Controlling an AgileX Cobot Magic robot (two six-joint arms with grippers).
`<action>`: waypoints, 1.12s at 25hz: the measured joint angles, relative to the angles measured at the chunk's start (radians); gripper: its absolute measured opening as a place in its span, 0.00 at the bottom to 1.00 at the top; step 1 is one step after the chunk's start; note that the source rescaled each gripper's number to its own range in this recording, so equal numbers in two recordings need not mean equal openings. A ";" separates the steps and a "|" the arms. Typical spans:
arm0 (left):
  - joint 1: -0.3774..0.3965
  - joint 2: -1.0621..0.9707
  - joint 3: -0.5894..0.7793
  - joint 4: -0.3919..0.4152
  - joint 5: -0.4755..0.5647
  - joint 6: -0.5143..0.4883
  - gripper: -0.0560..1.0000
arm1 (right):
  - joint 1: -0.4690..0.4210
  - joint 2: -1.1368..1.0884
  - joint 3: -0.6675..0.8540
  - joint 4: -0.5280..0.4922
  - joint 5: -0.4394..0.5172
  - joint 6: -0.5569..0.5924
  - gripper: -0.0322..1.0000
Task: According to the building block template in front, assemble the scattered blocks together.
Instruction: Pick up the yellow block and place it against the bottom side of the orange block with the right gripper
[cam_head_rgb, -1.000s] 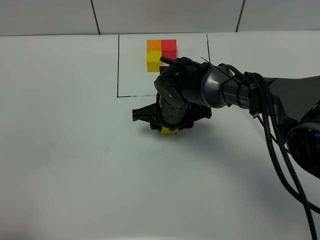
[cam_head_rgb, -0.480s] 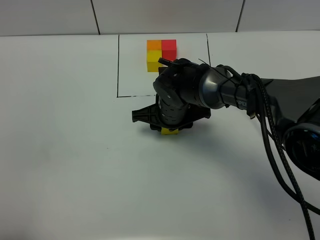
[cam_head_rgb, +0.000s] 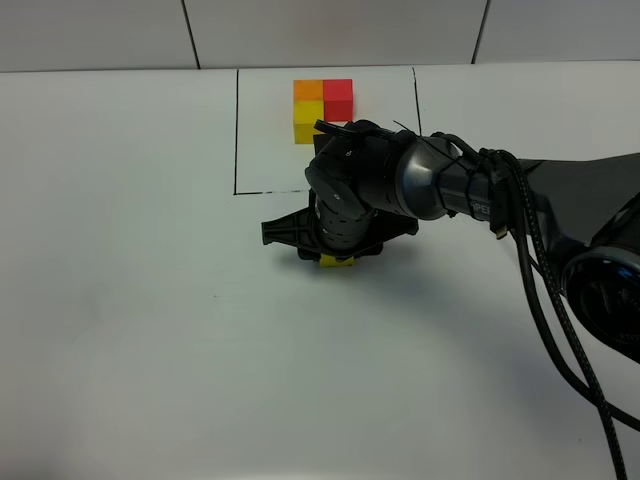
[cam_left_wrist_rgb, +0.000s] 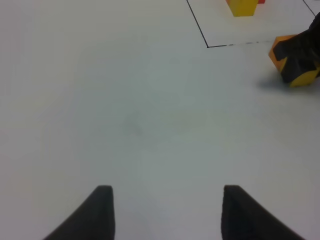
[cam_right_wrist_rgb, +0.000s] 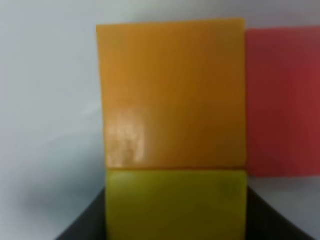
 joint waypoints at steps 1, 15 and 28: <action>0.000 0.000 0.000 0.000 0.000 0.000 0.14 | 0.000 0.000 0.000 0.000 0.000 0.000 0.05; 0.000 0.000 0.000 0.000 0.000 0.000 0.14 | 0.000 0.004 0.000 -0.008 -0.002 0.000 0.05; 0.000 0.000 0.000 0.000 0.000 0.000 0.14 | 0.000 0.004 0.000 0.006 -0.006 -0.007 0.13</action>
